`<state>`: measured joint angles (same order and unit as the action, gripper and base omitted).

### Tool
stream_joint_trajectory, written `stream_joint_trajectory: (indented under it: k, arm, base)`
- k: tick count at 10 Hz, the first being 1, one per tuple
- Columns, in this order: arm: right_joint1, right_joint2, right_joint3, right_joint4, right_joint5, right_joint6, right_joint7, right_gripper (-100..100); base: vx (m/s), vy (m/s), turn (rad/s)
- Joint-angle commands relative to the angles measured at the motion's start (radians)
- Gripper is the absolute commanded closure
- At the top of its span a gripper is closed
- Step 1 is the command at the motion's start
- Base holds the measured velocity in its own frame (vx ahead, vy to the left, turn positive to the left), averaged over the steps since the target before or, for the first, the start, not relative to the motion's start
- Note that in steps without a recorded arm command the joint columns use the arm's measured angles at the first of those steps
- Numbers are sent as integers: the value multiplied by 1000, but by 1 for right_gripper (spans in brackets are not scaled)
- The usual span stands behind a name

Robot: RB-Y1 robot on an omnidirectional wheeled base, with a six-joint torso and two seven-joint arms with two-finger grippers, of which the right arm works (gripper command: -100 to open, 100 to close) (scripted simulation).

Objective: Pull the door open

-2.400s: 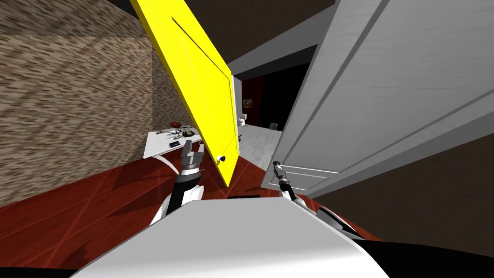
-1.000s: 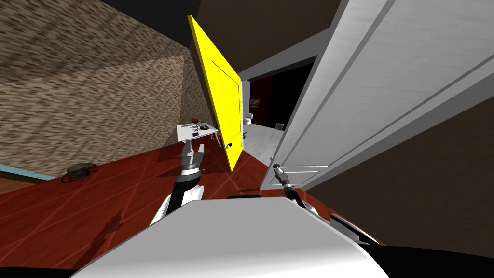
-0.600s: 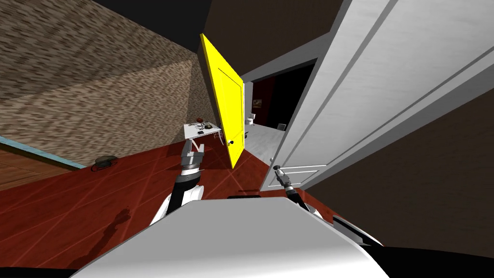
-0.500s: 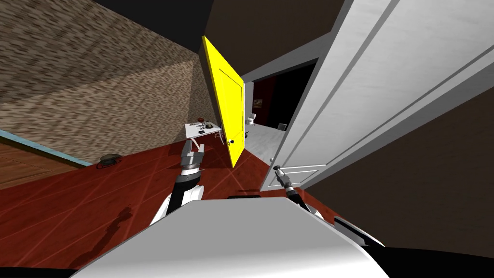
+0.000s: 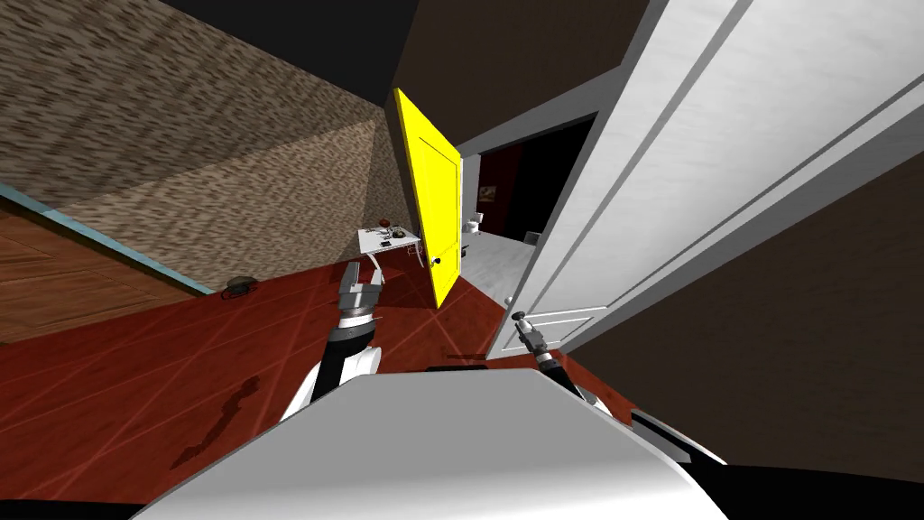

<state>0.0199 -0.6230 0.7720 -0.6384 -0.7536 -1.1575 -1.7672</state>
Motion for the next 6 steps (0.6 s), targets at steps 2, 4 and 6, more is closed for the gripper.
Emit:
stream_joint_trajectory:
  k: [2, 4, 6]
  arm:
    - [5, -6, 10, 12, 6, -25, -14, 100]
    - [8, -10, 19, 25, 10, -46, -27, 100]
    - [11, -15, 27, 38, 15, -66, -40, 100]
  base:
    - [-196, -60, 140]
    - [-193, -74, 162]
    - [-209, -83, 161]
